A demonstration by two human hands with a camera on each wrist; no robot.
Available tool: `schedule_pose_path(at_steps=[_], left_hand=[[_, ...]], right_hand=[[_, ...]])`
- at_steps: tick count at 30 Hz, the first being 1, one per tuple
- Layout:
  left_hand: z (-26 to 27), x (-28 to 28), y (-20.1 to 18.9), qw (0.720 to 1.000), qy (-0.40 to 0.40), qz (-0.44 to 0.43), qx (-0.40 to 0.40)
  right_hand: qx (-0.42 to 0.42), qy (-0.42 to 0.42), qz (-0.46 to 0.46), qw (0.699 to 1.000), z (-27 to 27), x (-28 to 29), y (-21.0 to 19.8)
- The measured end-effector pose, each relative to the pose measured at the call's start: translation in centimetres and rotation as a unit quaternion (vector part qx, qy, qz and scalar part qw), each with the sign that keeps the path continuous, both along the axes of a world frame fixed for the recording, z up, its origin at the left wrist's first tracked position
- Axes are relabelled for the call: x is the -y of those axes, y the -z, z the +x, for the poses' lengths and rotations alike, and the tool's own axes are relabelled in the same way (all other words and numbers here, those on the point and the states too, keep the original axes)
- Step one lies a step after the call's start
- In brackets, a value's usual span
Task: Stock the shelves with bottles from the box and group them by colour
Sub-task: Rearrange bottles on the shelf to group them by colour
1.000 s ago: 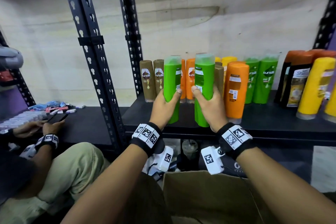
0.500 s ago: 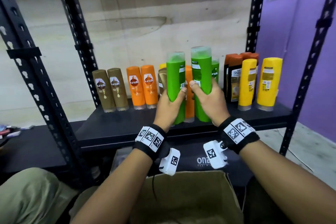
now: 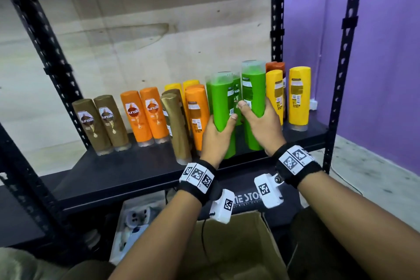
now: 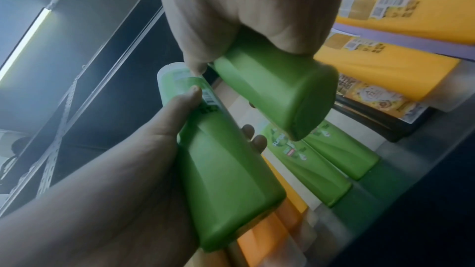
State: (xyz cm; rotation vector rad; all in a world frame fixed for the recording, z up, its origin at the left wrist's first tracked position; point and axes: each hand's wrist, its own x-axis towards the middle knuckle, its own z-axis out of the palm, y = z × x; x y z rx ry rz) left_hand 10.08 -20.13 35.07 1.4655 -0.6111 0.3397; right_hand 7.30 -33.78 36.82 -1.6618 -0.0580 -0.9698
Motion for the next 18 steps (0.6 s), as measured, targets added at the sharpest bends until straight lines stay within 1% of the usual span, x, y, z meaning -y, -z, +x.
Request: schedule_pose_path(at_steps=[5,11,18], left_hand=[[1.4,1.5,1.2,1.000,0.006,0.003,-0.028],[3.5,2.8,2.7,0.998,-0.024,0.002,-0.052],[5.1,3.6,3.9,0.997,-0.065,-0.011,-0.034]], right_hand=[[-0.015,-0.001,0.005,1.000,1.4,1.5,1.7],[-0.030,-0.027,0.004,0.999,3.7,2.5,3.5],[-0.037,-0.061,0.005,0.997,6.3,2.7,4.6]])
